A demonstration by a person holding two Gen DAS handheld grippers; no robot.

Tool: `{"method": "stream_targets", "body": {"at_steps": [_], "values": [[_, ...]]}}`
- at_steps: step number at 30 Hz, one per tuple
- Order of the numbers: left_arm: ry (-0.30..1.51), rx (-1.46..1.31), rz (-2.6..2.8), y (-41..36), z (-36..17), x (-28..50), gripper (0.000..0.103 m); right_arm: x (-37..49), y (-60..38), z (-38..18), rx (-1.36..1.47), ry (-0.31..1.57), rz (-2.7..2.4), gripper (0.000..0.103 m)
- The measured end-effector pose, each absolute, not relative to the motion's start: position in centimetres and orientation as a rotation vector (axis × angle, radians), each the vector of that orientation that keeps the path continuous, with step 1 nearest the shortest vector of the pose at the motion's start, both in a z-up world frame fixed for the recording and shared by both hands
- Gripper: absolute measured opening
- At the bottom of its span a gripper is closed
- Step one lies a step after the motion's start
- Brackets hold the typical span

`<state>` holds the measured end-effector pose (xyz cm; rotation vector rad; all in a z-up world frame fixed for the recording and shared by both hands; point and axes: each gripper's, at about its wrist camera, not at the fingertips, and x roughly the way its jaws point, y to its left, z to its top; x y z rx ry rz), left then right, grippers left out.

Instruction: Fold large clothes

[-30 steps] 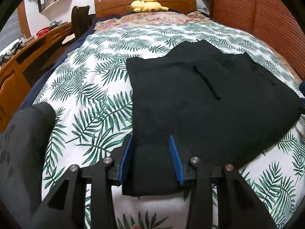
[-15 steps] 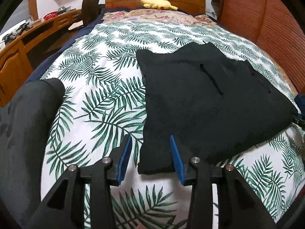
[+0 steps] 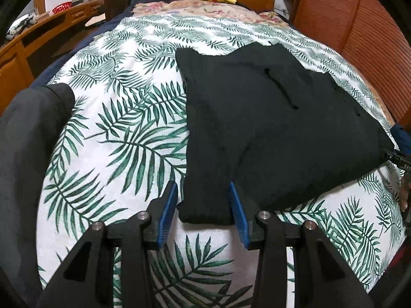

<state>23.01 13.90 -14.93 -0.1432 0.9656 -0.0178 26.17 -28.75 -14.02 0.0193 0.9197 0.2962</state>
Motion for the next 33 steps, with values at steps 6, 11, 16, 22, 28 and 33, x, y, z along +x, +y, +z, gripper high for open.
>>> {"method": "stream_targets", "body": {"at_steps": [6, 11, 16, 22, 28, 33], "values": [[0.978, -0.113, -0.042, 13.3, -14.5, 22.9, 0.022, 25.7, -28.3, -13.5, -0.029, 0.894, 0.357, 0.039], [0.935, -0.024, -0.02, 12.1, -13.0, 21.5, 0.005, 24.7, -27.8, -12.0, -0.081, 0.853, 0.398, 0.021], [0.874, -0.025, -0.038, 11.6, -10.6, 18.2, 0.004, 22.7, -28.2, -10.2, -0.071, 0.813, 0.423, 0.019], [0.857, 0.0, -0.067, 10.3, -9.3, 12.5, 0.005, 17.3, -29.2, -8.7, -0.081, 0.792, 0.476, 0.019], [0.834, -0.054, -0.058, 9.9, -8.0, 9.2, 0.008, 13.1, -29.9, -8.8, -0.105, 0.784, 0.508, 0.02], [0.765, -0.086, -0.023, 9.6, -6.2, 8.0, 0.009, 13.0, -30.2, -10.1, -0.104, 0.806, 0.486, 0.028]]}}
